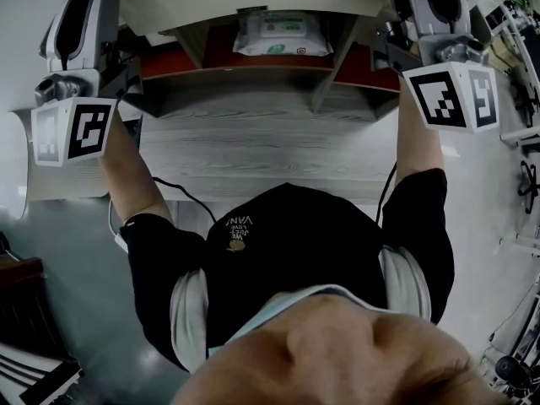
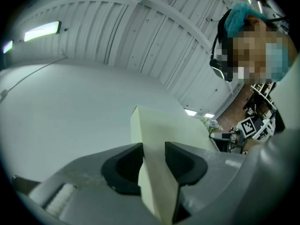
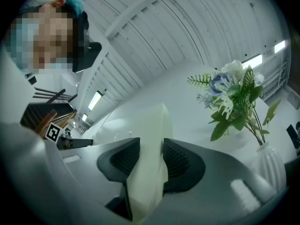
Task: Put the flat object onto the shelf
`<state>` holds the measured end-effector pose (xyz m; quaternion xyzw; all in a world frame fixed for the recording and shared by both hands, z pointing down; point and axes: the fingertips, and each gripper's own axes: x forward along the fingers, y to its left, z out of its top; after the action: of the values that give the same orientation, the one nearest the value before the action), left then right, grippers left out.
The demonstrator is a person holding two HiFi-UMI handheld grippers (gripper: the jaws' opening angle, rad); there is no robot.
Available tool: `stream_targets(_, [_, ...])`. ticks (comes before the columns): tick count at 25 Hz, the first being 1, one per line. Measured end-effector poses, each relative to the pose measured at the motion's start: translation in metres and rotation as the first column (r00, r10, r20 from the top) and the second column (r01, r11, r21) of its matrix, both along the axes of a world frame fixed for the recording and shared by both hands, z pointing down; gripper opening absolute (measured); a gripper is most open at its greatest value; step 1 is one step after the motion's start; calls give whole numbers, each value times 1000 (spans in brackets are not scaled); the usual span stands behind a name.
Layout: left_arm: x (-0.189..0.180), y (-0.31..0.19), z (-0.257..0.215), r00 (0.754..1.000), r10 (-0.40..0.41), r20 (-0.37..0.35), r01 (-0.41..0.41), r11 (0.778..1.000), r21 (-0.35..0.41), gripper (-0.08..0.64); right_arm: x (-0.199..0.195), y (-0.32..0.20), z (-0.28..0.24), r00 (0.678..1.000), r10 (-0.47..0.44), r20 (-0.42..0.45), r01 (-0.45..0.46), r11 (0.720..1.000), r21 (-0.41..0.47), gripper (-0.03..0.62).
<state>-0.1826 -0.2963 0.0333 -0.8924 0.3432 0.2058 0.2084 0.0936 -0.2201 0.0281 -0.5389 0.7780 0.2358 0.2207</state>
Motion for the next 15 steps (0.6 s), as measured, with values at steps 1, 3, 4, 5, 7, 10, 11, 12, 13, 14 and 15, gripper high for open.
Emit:
stream_targets(1, [1,-3,-2,1000,-3,4,3,1000,4,155,2,-4,-1,1000,4,-2,-4,1000,-2,147])
stream_targets(3, [5,-10,-6,1000,-11,12,10,1000,11,153,5,-11,-3,1000,15,-6,-15,1000,-5,147])
stream_targets(4, [7,-13,-8,1000,-13,16,13,1000,13,153,7,-14,-3,1000,20,-6,-20,1000,-7,147])
stream_targets(5, [9,-16,-9,1000,-13,20,13,1000,15,153,8,-17,-3,1000,24,-6,-24,1000,-10,147])
stream_targets(7, [12,-23,-11,1000,-12,26,11,1000,16,153,12,-23,-3,1000,30,-5,-30,999,-17,147])
stream_targets(10, [16,-32,-12,999,-7,32,7,1000,13,153,18,-32,0,999,49,-5,-49,998,-39,147])
stream_targets(11, [16,-35,-11,999,-7,33,6,1000,11,153,20,-34,2,998,57,-7,-57,997,-47,147])
stream_targets(12, [17,-39,-11,999,-7,34,7,1000,9,153,21,-37,2,998,62,-10,-63,997,-53,147])
stream_targets(13, [17,-42,-10,999,-8,35,8,1000,6,152,21,-40,3,998,65,-14,-65,996,-58,147])
stream_targets(14, [18,-45,-10,999,-8,37,8,1000,2,152,22,-43,3,998,66,-17,-67,996,-63,147])
stream_targets(15, [19,-49,-9,999,-7,41,8,1000,-2,152,22,-45,4,997,68,-21,-69,995,-69,147])
